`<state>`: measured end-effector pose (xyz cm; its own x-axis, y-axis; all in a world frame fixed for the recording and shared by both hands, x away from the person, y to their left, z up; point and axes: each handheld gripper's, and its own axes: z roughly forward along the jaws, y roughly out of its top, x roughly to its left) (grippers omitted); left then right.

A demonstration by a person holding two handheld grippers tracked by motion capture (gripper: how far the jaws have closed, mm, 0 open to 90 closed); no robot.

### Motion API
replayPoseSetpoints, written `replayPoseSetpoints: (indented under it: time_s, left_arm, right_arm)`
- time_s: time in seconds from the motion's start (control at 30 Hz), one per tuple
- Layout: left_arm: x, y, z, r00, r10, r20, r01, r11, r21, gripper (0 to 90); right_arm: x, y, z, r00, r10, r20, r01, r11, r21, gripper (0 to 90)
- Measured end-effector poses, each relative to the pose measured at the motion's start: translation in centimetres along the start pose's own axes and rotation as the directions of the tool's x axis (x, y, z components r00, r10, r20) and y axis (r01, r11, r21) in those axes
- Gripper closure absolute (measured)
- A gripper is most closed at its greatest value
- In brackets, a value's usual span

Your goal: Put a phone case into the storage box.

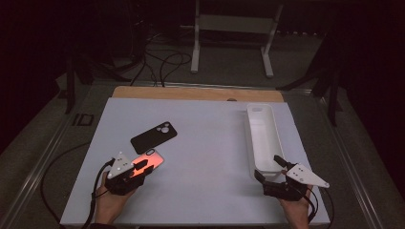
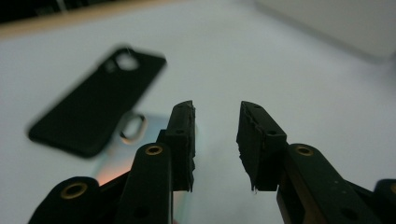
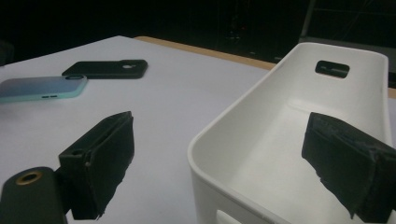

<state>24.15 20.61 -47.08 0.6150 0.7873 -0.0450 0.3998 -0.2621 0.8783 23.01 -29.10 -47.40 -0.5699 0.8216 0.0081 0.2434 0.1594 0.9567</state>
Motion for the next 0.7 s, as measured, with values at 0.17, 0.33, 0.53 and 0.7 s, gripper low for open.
replayPoseSetpoints:
  time_s: [0.17, 0.33, 0.53, 0.7]
  left_arm:
    - [0.6, 0.1, -2.1, 0.9983, -0.02, -0.056, 0.013, 0.9921, -0.125, 42.7]
    - [0.9, -0.4, -3.7, 0.9919, -0.025, -0.125, 0.003, 0.9854, -0.17, 19.3]
    - [2.2, -1.2, -4.9, 0.9898, -0.039, -0.137, 0.02, 0.9906, -0.135, 2.4]
    - [2.3, -1.4, -4.3, 0.9919, -0.031, -0.123, 0.022, 0.997, -0.074, 0.5]
  right_arm:
    - [-0.2, 0.1, 0.0, 0.9996, 0.015, -0.023, -0.015, 1.0, -0.004, 9.3]
    - [-0.2, 0.3, -0.1, 0.9998, 0.008, -0.02, -0.008, 1.0, -0.013, 9.2]
    - [-0.2, 0.6, -0.1, 0.9994, -0.005, -0.035, 0.004, 1.0, -0.018, 9.2]
    - [-0.3, 0.8, 0.0, 0.9989, -0.02, -0.043, 0.019, 1.0, -0.014, 9.2]
